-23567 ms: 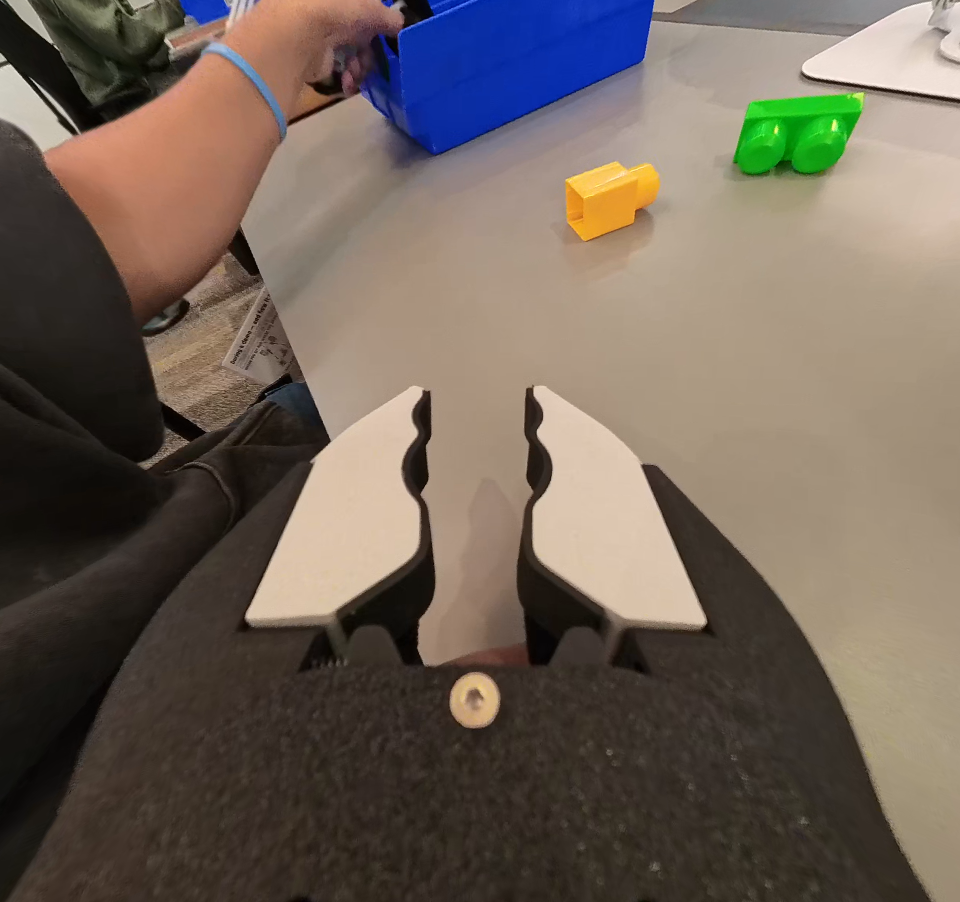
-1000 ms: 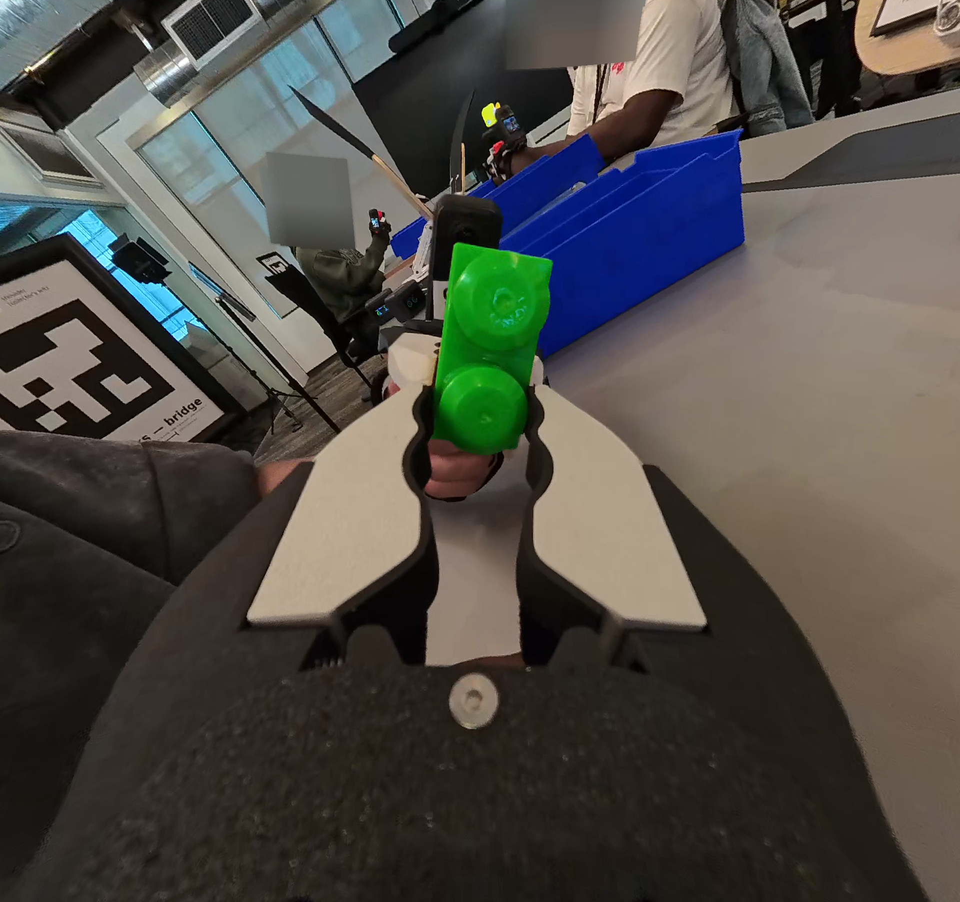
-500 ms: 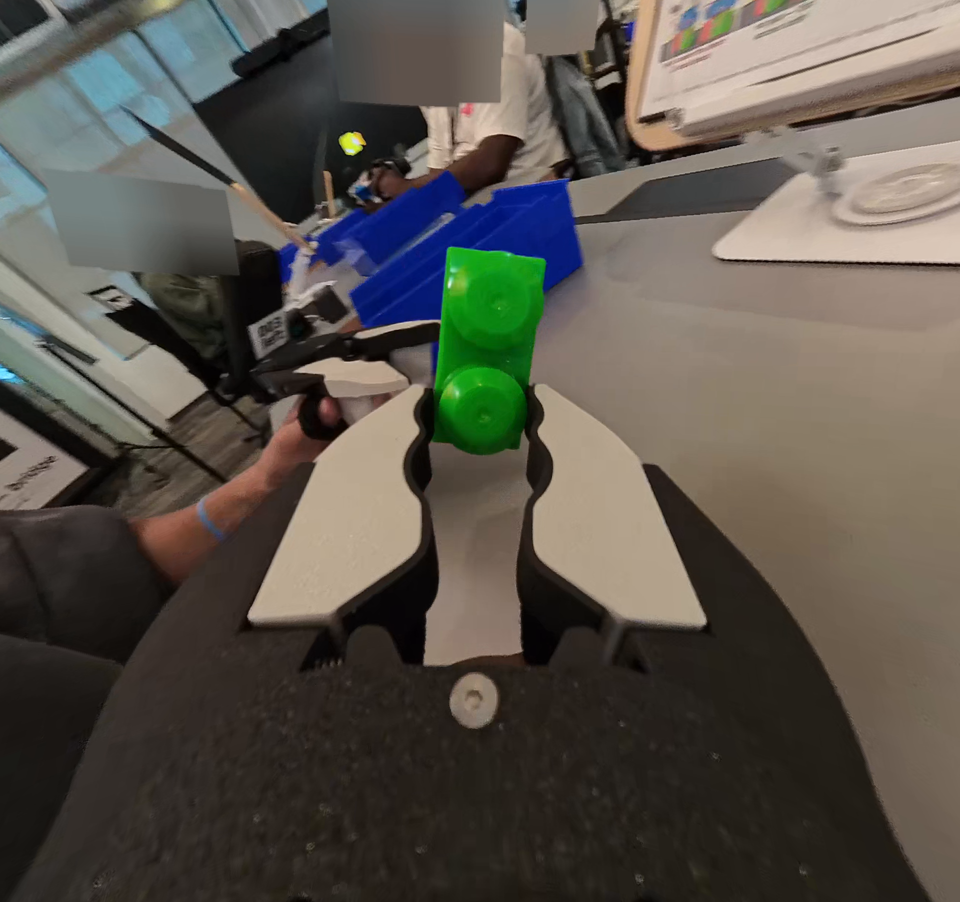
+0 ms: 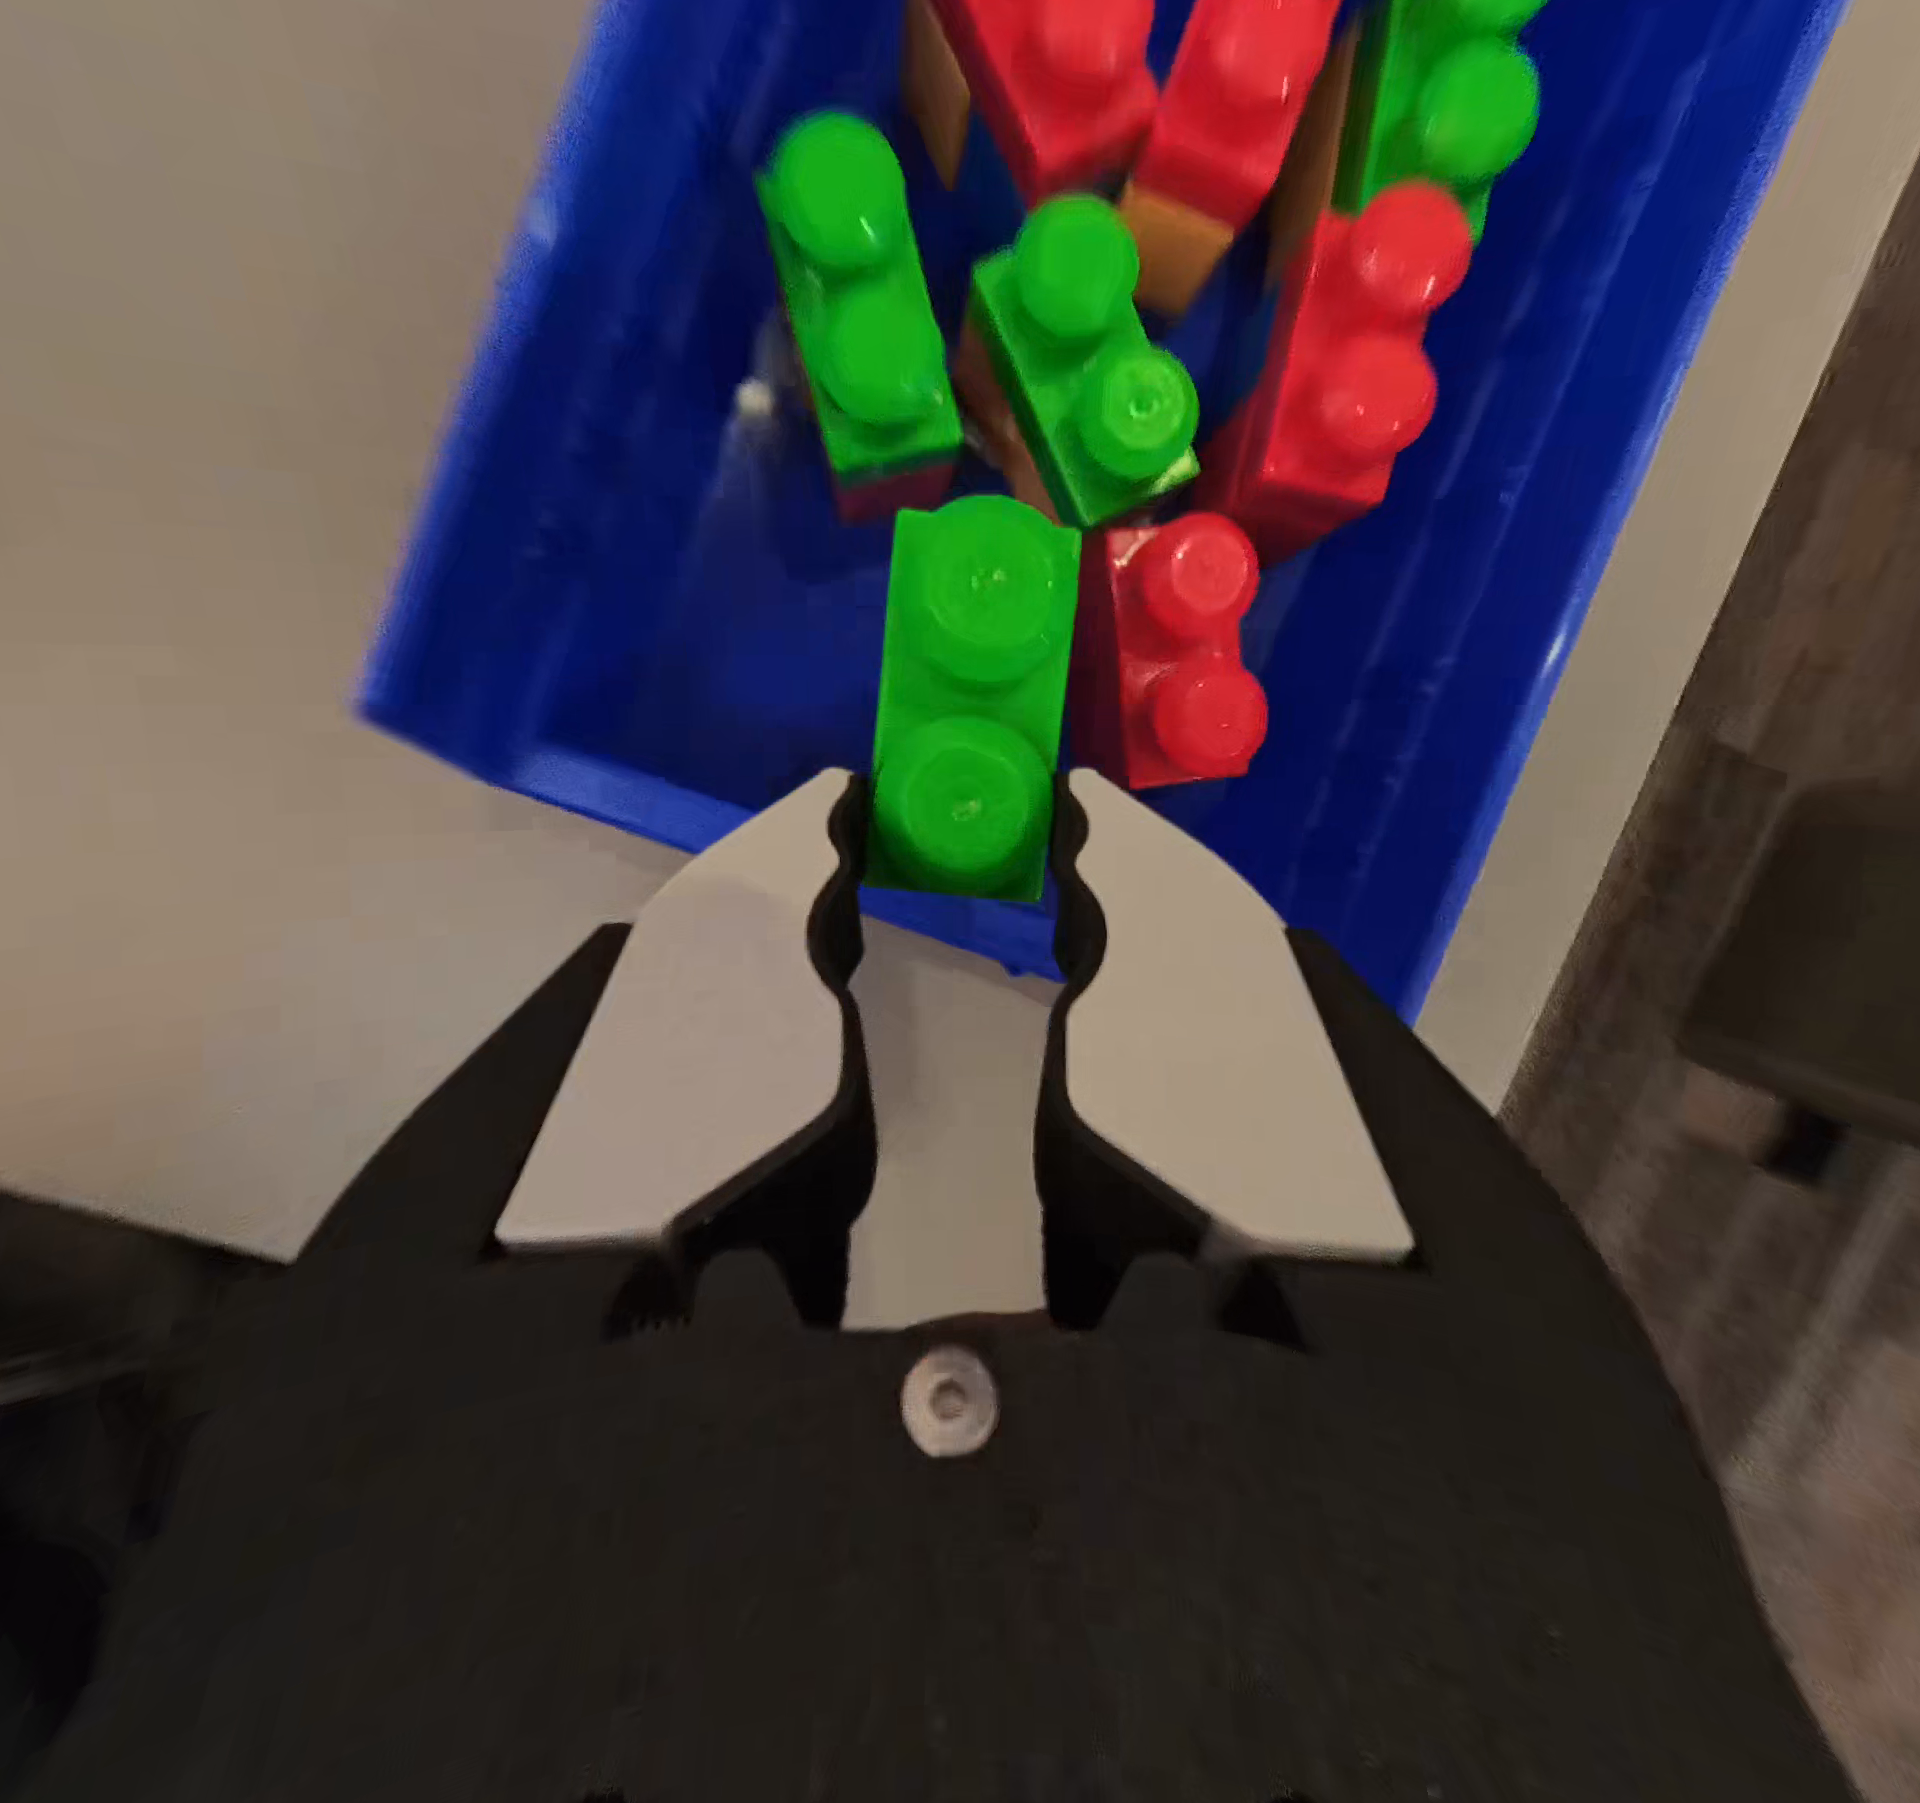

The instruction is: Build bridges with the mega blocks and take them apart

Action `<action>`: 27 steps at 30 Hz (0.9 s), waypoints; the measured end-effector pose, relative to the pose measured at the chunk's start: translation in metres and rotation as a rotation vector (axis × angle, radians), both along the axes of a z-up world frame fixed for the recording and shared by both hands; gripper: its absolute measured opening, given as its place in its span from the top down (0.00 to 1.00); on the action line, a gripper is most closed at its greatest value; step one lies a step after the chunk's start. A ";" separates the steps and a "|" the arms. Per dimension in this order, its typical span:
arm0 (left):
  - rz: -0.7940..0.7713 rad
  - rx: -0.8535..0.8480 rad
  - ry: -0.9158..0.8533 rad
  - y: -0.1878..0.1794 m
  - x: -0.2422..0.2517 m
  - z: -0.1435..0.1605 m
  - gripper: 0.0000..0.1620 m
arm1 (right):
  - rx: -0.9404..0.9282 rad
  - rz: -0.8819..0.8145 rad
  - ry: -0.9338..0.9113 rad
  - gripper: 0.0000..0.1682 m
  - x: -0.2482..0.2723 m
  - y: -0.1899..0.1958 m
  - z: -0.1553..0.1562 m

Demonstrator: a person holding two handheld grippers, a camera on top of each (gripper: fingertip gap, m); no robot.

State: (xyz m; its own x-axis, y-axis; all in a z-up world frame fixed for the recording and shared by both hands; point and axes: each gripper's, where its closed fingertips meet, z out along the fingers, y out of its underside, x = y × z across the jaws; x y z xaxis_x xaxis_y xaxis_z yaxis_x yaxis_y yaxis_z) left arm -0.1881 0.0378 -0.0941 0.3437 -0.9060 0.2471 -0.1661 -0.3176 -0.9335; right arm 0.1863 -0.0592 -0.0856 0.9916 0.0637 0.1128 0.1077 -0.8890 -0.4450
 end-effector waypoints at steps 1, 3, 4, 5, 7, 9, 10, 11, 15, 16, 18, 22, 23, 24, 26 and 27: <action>-0.006 0.008 0.003 -0.002 0.001 0.001 0.50 | -0.052 -0.007 -0.009 0.80 0.005 0.004 -0.013; -0.012 0.020 0.007 -0.004 0.003 0.003 0.50 | -0.085 -0.001 0.005 0.80 0.004 0.018 -0.028; -0.014 0.020 0.010 -0.005 0.004 0.003 0.50 | -0.107 0.001 0.021 0.80 0.003 0.023 -0.034; -0.023 0.016 0.012 -0.006 0.004 0.003 0.52 | -0.135 -0.001 0.024 0.80 0.003 0.027 -0.040; -0.031 0.000 0.018 -0.007 0.004 0.003 0.53 | -0.145 -0.017 0.020 0.80 0.004 0.032 -0.048; -0.020 0.002 0.013 -0.006 0.002 0.003 0.52 | -0.135 -0.024 0.049 0.76 0.000 0.033 -0.055; -0.007 0.010 0.011 -0.004 -0.001 0.003 0.53 | -0.121 -0.033 0.050 0.75 0.000 0.033 -0.058; 0.005 0.020 0.013 -0.002 -0.004 0.003 0.54 | -0.102 -0.036 0.045 0.73 0.001 0.033 -0.059; 0.072 0.067 -0.005 0.009 -0.016 0.005 0.53 | 0.061 -0.073 0.063 0.63 -0.003 0.035 -0.030; 0.084 0.070 -0.012 0.011 -0.019 0.007 0.54 | 0.137 -0.079 0.039 0.63 -0.007 0.033 -0.009; 0.119 0.075 -0.035 0.013 -0.030 0.013 0.55 | 0.385 -0.045 0.023 0.63 -0.035 0.029 0.043; 0.264 0.173 -0.101 0.014 -0.063 0.025 0.51 | 0.798 0.123 0.213 0.64 -0.150 0.008 0.083; 0.313 0.200 -0.103 0.012 -0.073 0.027 0.52 | 0.856 0.149 0.274 0.65 -0.179 0.004 0.075; 0.369 0.217 -0.099 0.009 -0.084 0.028 0.52 | 0.907 0.171 0.341 0.65 -0.206 -0.001 0.066; 0.467 0.238 -0.092 -0.002 -0.106 0.029 0.51 | 0.926 0.185 0.426 0.65 -0.249 -0.008 0.035; 0.500 0.236 -0.092 -0.011 -0.115 0.029 0.50 | 0.918 0.194 0.448 0.65 -0.266 -0.011 0.019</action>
